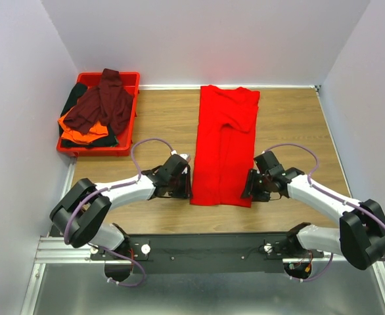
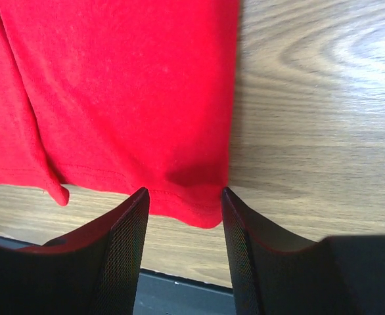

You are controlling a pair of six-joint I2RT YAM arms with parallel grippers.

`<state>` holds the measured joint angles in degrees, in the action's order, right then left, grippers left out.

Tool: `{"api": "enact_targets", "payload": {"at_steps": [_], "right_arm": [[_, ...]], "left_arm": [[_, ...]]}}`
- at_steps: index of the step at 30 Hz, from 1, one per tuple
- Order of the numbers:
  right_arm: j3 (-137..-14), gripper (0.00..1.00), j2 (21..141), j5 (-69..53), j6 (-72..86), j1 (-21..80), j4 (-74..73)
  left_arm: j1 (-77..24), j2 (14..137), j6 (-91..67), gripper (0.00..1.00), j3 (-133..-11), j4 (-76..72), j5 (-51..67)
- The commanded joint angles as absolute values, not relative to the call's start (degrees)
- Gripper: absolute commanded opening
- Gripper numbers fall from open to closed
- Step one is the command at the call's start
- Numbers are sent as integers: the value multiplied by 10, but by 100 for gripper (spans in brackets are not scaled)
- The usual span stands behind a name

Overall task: Fold and stack the t-shirts
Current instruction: Fold the tshirt

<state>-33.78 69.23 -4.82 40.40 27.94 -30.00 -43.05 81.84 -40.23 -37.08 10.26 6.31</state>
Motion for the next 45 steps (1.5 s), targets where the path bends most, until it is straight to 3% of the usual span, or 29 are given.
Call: {"api": "enact_targets", "payload": {"at_steps": [1, 15, 17, 19, 22, 26, 30, 45], "right_arm": [[-355, 55, 700, -33, 414, 290, -318], [-337, 55, 718, -16, 425, 310, -320], [-331, 46, 715, -18, 431, 310, -320], [-330, 45, 715, -18, 432, 310, -320], [-328, 31, 713, -19, 434, 310, -321], [-321, 12, 702, -21, 439, 310, -329], [-323, 1, 681, -24, 450, 310, -346], [-337, 0, 612, -38, 447, 311, -430]], "left_arm": [[-439, 830, -388, 37, -375, 100, 77], [-450, 855, -375, 33, -377, 99, 84], [-450, 857, -374, 29, -375, 99, 87], [-451, 859, -372, 24, -375, 99, 89], [-451, 860, -370, 14, -374, 99, 91], [-450, 855, -370, 7, -369, 102, 91], [-451, 846, -372, 2, -361, 111, 91], [-457, 780, -388, 0, -354, 144, 110]]}}
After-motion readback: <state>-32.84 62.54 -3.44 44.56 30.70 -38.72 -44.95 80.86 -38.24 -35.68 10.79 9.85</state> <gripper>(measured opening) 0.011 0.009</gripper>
